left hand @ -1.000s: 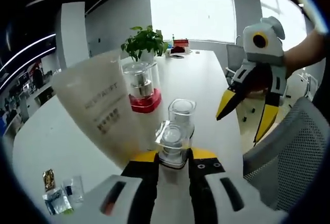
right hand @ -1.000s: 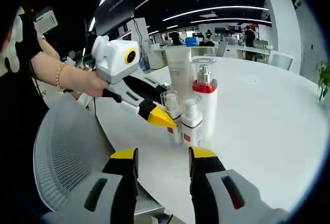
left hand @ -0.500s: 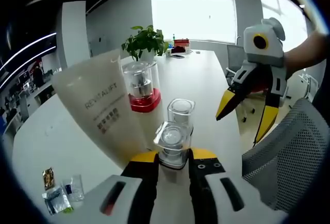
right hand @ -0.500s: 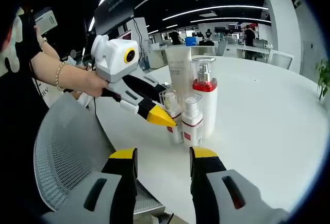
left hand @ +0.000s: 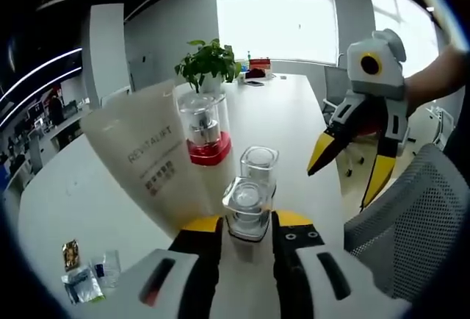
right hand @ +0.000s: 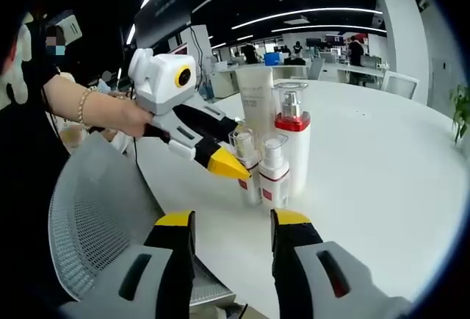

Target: Arrange the skincare products in the storage area until every visible bottle or jar stands upright without overlapping.

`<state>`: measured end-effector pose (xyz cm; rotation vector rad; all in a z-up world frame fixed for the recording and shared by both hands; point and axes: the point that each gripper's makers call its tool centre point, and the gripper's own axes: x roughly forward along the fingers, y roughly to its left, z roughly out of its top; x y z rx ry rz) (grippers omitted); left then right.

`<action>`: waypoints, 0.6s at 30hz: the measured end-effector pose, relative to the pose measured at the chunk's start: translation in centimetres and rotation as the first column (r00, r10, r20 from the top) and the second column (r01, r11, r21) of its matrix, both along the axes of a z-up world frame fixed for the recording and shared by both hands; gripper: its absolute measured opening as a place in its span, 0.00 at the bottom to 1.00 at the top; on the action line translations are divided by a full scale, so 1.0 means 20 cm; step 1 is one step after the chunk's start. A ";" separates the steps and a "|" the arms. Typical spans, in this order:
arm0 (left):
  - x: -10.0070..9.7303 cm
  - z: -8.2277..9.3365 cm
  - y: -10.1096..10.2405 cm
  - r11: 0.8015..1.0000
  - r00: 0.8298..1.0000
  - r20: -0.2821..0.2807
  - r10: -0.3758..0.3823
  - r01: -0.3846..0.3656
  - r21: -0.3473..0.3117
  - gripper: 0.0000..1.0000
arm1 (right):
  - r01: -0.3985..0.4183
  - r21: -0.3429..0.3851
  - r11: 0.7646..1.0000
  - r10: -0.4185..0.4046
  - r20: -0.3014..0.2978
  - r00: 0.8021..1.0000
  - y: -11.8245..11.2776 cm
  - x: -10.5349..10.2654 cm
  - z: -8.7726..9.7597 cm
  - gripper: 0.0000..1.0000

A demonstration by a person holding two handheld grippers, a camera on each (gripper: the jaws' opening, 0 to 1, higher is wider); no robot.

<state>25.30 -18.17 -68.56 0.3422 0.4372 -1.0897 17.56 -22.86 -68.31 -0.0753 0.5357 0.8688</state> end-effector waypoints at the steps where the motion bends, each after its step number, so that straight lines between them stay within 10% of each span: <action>1: 0.00 0.00 0.00 1.000 1.000 0.003 0.002 -0.002 -0.002 0.32 | -0.001 -0.001 1.000 0.001 0.000 1.000 0.00 0.00 0.00 0.41; 18: -0.05 0.08 0.16 0.998 0.998 -0.022 0.053 -0.053 -0.025 0.43 | 0.010 0.002 1.000 -0.010 0.018 1.000 0.09 0.03 0.05 0.58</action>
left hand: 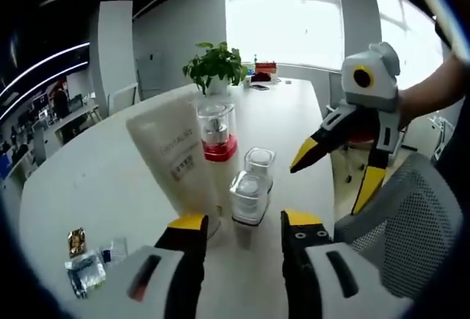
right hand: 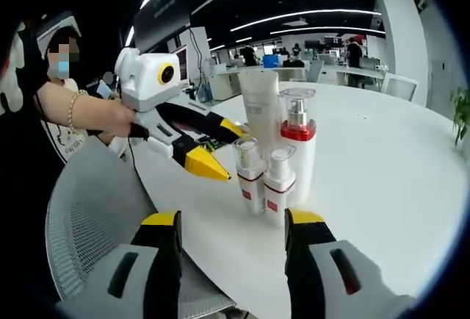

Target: Arrange the skincare products in the storage area until every visible bottle or jar stands upright without overlapping.

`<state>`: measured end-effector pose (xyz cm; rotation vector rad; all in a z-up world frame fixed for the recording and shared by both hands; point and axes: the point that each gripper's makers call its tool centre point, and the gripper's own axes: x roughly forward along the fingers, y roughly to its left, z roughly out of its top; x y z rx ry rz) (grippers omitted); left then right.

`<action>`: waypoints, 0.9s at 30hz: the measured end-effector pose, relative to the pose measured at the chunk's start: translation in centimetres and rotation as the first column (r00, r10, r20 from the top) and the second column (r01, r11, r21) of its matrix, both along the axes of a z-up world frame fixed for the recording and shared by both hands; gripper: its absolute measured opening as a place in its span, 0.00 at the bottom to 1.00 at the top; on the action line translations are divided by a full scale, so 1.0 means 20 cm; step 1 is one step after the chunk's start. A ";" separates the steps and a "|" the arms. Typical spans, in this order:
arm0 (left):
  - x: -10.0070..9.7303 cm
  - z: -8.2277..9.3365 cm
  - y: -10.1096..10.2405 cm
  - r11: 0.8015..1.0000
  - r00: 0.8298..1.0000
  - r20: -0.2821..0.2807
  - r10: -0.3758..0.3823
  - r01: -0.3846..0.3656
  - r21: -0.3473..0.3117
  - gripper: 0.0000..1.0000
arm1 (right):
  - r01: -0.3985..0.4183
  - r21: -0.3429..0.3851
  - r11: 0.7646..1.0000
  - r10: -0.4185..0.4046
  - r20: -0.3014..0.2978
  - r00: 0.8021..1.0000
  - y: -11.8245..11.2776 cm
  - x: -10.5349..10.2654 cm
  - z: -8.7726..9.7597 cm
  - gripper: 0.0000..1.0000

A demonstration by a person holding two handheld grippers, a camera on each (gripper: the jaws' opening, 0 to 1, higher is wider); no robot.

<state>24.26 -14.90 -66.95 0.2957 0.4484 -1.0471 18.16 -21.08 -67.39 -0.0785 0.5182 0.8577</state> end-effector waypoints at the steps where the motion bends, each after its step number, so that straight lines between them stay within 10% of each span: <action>1: -0.01 0.01 0.01 1.000 1.000 0.002 0.006 -0.006 -0.003 0.43 | -0.001 -0.001 1.000 0.001 0.002 1.000 0.01 0.00 0.00 0.59; 16: -0.04 0.08 0.37 0.982 0.983 -0.040 0.179 -0.181 -0.060 0.60 | 0.034 0.007 0.999 -0.034 0.013 0.999 0.08 -0.02 0.02 0.73; 27: -0.12 0.07 0.71 0.933 0.933 -0.124 0.339 -0.350 -0.085 0.69 | 0.051 0.024 0.998 -0.051 -0.010 0.999 0.12 -0.02 0.01 0.80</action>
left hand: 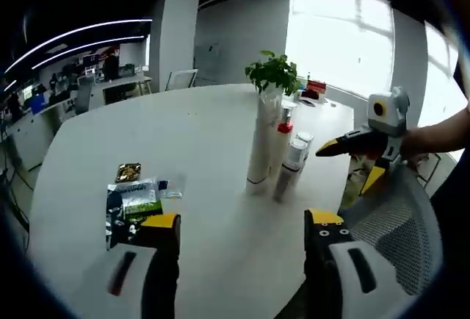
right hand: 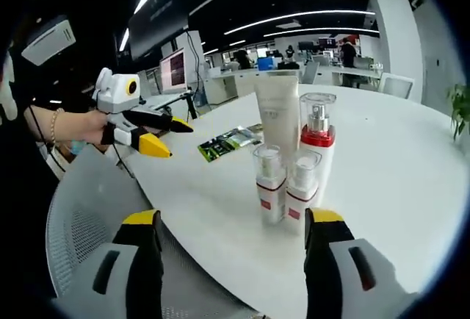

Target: Arrange the skincare products in the storage area until every visible bottle or jar stands upright without overlapping.

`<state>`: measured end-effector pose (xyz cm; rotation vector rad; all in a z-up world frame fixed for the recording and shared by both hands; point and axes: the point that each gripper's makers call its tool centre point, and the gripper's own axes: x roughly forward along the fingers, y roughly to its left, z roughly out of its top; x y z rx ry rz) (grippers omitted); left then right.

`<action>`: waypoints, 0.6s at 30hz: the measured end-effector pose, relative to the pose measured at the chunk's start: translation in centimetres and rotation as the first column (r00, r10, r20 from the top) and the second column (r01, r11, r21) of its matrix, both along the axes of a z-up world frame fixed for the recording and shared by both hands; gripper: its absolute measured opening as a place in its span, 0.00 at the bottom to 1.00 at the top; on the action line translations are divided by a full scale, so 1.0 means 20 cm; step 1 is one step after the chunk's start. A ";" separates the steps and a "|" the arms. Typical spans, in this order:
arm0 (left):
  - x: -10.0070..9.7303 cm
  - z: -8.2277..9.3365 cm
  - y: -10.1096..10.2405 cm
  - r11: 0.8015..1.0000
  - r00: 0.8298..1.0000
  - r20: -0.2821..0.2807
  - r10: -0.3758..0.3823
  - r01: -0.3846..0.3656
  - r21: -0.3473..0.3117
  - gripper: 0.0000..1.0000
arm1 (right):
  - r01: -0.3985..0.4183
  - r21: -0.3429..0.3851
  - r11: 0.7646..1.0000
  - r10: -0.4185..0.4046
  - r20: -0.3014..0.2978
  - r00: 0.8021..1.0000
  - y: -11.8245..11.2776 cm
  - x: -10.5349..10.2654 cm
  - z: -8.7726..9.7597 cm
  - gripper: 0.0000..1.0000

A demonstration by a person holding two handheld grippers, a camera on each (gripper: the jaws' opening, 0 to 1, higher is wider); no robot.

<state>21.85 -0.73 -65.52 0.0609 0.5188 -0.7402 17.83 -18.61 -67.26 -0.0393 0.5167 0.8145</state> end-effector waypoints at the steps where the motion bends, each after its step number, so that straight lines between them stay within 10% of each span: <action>1: -0.01 0.00 0.04 1.000 1.000 -0.006 0.017 -0.017 -0.004 0.70 | 0.001 -0.003 1.000 -0.001 0.001 1.000 0.02 0.00 0.00 0.80; 18: -0.16 0.01 0.41 0.978 0.977 -0.092 0.193 -0.199 -0.059 0.90 | 0.061 0.004 0.998 -0.061 -0.020 0.998 0.07 -0.02 0.01 1.00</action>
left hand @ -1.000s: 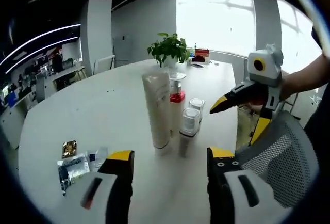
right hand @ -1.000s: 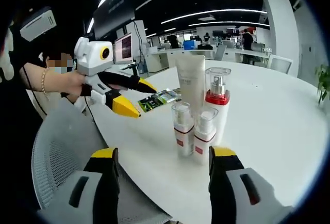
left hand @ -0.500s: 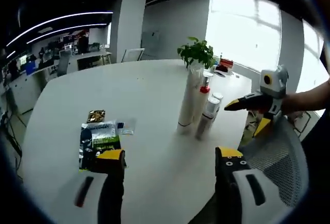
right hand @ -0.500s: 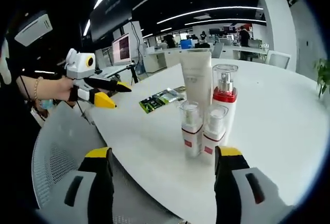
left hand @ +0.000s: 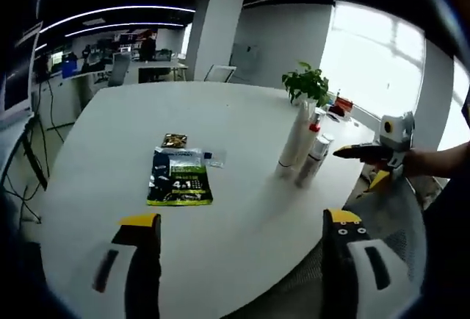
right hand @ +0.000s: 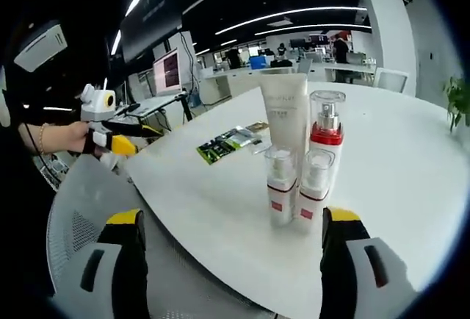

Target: Arrange the skincare products in the storage area until every visible bottle or jar stands upright without overlapping.

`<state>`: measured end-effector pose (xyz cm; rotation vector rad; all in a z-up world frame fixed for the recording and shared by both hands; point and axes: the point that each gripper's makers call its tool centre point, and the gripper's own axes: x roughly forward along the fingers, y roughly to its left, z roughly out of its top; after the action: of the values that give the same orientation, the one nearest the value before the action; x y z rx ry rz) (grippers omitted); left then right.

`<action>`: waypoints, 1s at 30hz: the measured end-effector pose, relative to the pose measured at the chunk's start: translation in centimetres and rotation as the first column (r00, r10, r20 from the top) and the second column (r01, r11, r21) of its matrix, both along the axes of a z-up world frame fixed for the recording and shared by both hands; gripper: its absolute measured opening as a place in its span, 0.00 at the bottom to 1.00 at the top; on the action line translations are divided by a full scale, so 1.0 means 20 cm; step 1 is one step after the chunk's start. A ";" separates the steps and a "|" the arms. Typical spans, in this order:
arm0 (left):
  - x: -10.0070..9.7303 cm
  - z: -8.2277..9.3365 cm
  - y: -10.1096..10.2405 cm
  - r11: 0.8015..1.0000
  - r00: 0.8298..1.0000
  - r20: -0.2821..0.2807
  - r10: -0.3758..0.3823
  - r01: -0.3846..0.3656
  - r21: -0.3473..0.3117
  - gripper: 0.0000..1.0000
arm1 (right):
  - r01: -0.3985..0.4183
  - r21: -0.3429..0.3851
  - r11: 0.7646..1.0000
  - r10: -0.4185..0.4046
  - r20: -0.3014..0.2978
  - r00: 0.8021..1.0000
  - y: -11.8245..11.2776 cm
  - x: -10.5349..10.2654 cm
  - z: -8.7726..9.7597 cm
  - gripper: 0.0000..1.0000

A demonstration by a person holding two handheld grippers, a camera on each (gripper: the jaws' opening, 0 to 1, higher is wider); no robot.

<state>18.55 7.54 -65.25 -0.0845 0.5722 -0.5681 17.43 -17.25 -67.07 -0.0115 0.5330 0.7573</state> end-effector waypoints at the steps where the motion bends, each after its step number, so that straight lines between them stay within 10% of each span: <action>1: 0.01 0.01 0.02 1.000 1.000 0.002 0.012 -0.012 -0.005 0.92 | 0.002 0.001 1.000 -0.002 0.000 1.000 0.00 0.00 0.00 1.00; 30: -0.08 0.06 0.16 0.998 0.998 0.016 0.055 -0.055 0.003 0.97 | 0.072 0.003 0.997 -0.072 0.023 0.997 -0.02 0.03 0.05 1.00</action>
<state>17.03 10.70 -64.14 -0.0921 0.5534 -0.5139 17.95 -17.63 -65.99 0.0014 0.5083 0.6869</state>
